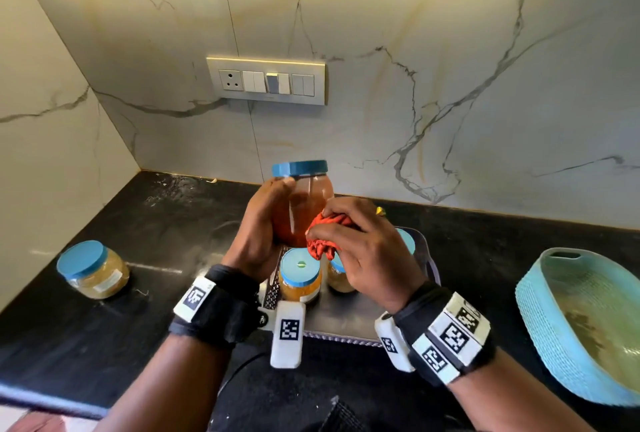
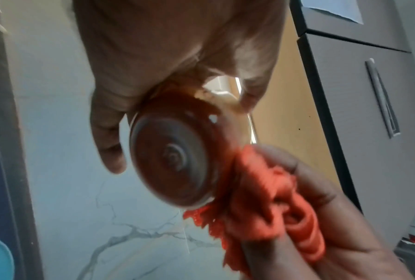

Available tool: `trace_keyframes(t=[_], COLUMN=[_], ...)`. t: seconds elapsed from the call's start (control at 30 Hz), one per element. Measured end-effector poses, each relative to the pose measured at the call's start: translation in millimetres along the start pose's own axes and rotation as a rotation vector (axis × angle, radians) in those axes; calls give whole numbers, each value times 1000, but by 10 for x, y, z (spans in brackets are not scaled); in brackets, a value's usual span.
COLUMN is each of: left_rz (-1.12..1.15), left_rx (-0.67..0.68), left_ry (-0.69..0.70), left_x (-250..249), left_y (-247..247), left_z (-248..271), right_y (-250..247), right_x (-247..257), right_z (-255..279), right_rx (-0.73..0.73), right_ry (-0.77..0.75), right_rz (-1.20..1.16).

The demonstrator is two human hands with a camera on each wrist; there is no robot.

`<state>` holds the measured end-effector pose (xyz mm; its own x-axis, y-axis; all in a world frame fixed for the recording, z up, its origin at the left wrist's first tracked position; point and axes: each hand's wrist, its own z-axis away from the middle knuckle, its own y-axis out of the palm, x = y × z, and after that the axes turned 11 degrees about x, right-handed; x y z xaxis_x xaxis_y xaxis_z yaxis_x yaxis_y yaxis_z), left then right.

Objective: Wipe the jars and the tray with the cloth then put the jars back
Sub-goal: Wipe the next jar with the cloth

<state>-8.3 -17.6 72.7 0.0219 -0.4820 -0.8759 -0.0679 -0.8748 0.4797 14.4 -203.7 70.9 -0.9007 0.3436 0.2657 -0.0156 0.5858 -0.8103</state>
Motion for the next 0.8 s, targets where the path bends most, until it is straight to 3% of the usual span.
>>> trace_keyframes(t=[0.1,0.23,0.33,0.5,0.6,0.67,0.8], left_rz=[-156,-64,-12,60,99,78,90], left_rx=[50,105,112,-20,-30,2,28], left_ry=[20,17,45,102,90,68,39], left_x=[21,31,15,-106,-132,-153,-193], left_y=[-88,-95,-163,-306,-407,-447,-478], left_z=[75,197,229,230,306,367,477], right_y=[82,30,-14,190,282,300,362], right_x=[26,22,49,439,528,489,396], right_z=[1,-219,-401,-299,-239,-277,-431], right_rx=[56,-86,-109,-13,62,13,-142], right_ry=[-51,71,129,1,-71,-68,99], right_rz=[35,-171,-241,-86,4,-61,-345])
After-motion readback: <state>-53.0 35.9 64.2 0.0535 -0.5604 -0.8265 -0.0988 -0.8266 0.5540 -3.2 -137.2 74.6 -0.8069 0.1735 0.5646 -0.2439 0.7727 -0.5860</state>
